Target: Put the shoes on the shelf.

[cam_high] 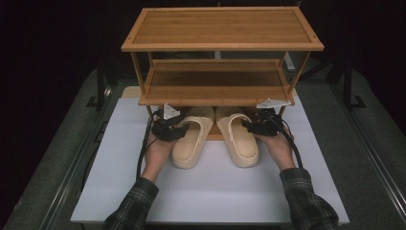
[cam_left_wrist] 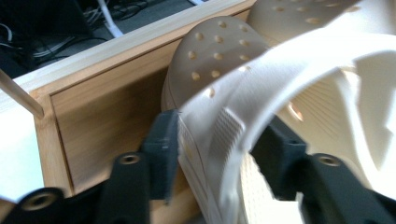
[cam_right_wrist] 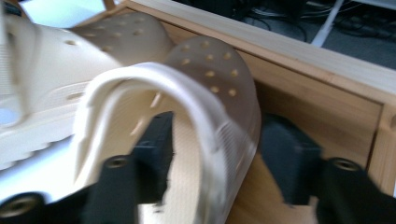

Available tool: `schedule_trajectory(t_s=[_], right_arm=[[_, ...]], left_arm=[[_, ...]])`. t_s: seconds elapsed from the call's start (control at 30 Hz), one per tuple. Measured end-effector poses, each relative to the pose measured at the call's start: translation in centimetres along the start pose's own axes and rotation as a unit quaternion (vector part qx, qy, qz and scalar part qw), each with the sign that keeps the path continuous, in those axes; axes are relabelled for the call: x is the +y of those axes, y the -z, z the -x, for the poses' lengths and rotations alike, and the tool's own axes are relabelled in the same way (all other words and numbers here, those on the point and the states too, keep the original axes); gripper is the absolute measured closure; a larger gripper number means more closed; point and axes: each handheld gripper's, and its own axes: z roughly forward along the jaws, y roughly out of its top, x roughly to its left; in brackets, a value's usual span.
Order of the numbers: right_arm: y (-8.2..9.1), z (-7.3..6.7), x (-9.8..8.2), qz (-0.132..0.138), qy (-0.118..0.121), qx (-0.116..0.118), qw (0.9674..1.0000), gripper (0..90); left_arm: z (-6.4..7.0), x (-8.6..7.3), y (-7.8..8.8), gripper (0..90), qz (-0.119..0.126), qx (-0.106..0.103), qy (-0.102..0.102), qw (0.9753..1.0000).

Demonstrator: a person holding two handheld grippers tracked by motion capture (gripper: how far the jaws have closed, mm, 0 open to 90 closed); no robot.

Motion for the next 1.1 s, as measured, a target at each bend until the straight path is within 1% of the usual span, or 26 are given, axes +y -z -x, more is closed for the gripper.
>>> schedule_trajectory(t_s=[0.13,0.17,0.2,0.23,0.3,0.33,0.37,0.4,0.43,0.47,0.5,0.53,0.57,0.6,0.63,0.67,0.77,0.8,0.83,0.87,0.9,0.93,0.97,1.0,1.07,1.1], right_arm=[[1.4,0.1,-0.3,-0.006,-0.010,0.025,0.9996,29.5],[1.9,0.0,-0.5,-0.007,-0.014,0.030,0.9994,28.8],[2.7,0.0,-1.0,-0.001,-0.015,0.039,0.9991,24.7],[2.7,0.0,-1.0,-0.001,-0.015,0.039,0.9991,24.7],[3.3,-0.1,-1.6,-0.007,-0.017,0.050,0.9986,19.3],[3.9,-0.3,-2.3,-0.006,-0.014,0.059,0.9981,16.3],[3.9,-0.3,-2.3,-0.006,-0.014,0.059,0.9981,16.3],[4.2,-0.5,-3.0,-0.016,-0.015,0.067,0.9975,12.2],[4.4,-0.5,-3.4,-0.017,-0.012,0.077,0.9969,10.0],[4.6,-0.6,-3.7,-0.018,-0.010,0.081,0.9965,8.0],[4.6,-0.6,-3.7,-0.018,-0.010,0.081,0.9965,8.0],[5.0,-0.7,-4.3,-0.017,-0.009,0.086,0.9961,7.6],[5.0,-0.7,-4.3,-0.017,-0.009,0.086,0.9961,7.6],[5.2,-0.7,-4.6,-0.014,-0.006,0.083,0.9964,5.9],[5.4,-0.6,-5.1,-0.009,-0.007,0.086,0.9962,3.5],[5.5,-0.5,-5.4,-0.007,-0.009,0.089,0.9960,1.9],[5.6,-0.3,-6.8,0.007,-0.005,0.085,0.9963,0.4],[5.4,-0.2,-7.5,0.003,0.001,0.090,0.9960,0.3],[5.4,-0.2,-7.5,0.003,0.001,0.090,0.9960,0.3],[5.2,-0.3,-8.0,0.000,0.008,0.093,0.9956,0.3],[5.2,-0.3,-8.0,0.000,0.008,0.093,0.9956,0.3],[4.9,-0.5,-8.2,-0.006,0.013,0.100,0.9949,0.3],[4.9,-0.5,-8.2,-0.006,0.013,0.100,0.9949,0.3],[4.6,-0.8,-8.4,-0.012,0.017,0.109,0.9938,0.3],[4.3,-1.1,-8.5,-0.021,0.027,0.112,0.9931,0.3],[4.3,-1.1,-8.5,-0.021,0.027,0.112,0.9931,0.3]], left_arm=[[-0.4,-0.6,1.5,36.7,-0.004,-0.038,0.005,0.9993],[-0.6,-0.8,1.8,33.8,-0.006,-0.052,0.003,0.9986],[-0.7,-1.0,2.2,26.0,-0.006,-0.061,0.005,0.9981],[-0.8,-1.3,2.6,26.0,-0.007,-0.071,0.007,0.9974],[-0.9,-2.0,3.2,19.6,-0.010,-0.090,0.007,0.9958],[-0.8,-2.3,3.4,15.9,-0.011,-0.097,0.005,0.9952],[-0.8,-2.7,3.7,15.9,-0.013,-0.102,0.001,0.9947],[-0.7,-3.5,4.2,13.9,-0.016,-0.108,-0.005,0.9940],[-0.7,-3.5,4.2,10.9,-0.016,-0.108,-0.005,0.9940],[-0.7,-4.3,4.7,8.6,-0.016,-0.120,-0.002,0.9926],[-0.7,-4.3,4.7,8.5,-0.016,-0.120,-0.002,0.9926],[-0.7,-4.8,5.0,7.6,-0.014,-0.123,-0.003,0.9923],[-0.6,-5.2,5.3,7.6,-0.012,-0.123,-0.006,0.9923],[-0.5,-5.7,5.5,4.6,-0.014,-0.122,-0.008,0.9924],[-0.5,-6.0,5.7,2.5,-0.016,-0.124,-0.009,0.9921],[-0.5,-6.5,5.8,2.5,-0.013,-0.124,-0.010,0.9921],[-0.6,-7.7,5.9,0.8,-0.017,-0.124,-0.016,0.9921],[-0.4,-8.2,5.7,0.8,-0.020,-0.125,-0.022,0.9916],[-0.4,-8.2,5.7,0.8,-0.020,-0.125,-0.022,0.9916],[-0.1,-8.5,5.3,0.8,-0.019,-0.133,-0.028,0.9906],[-0.1,-8.5,5.3,0.8,-0.019,-0.133,-0.028,0.9906],[0.2,-8.6,4.8,0.8,-0.019,-0.140,-0.033,0.9894],[0.2,-8.6,4.8,0.7,-0.019,-0.140,-0.033,0.9894],[0.5,-8.7,4.4,0.7,-0.023,-0.137,-0.045,0.9893],[0.6,-8.8,4.2,0.7,-0.021,-0.138,-0.044,0.9892],[0.6,-8.8,4.2,0.7,-0.021,-0.138,-0.044,0.9892]])
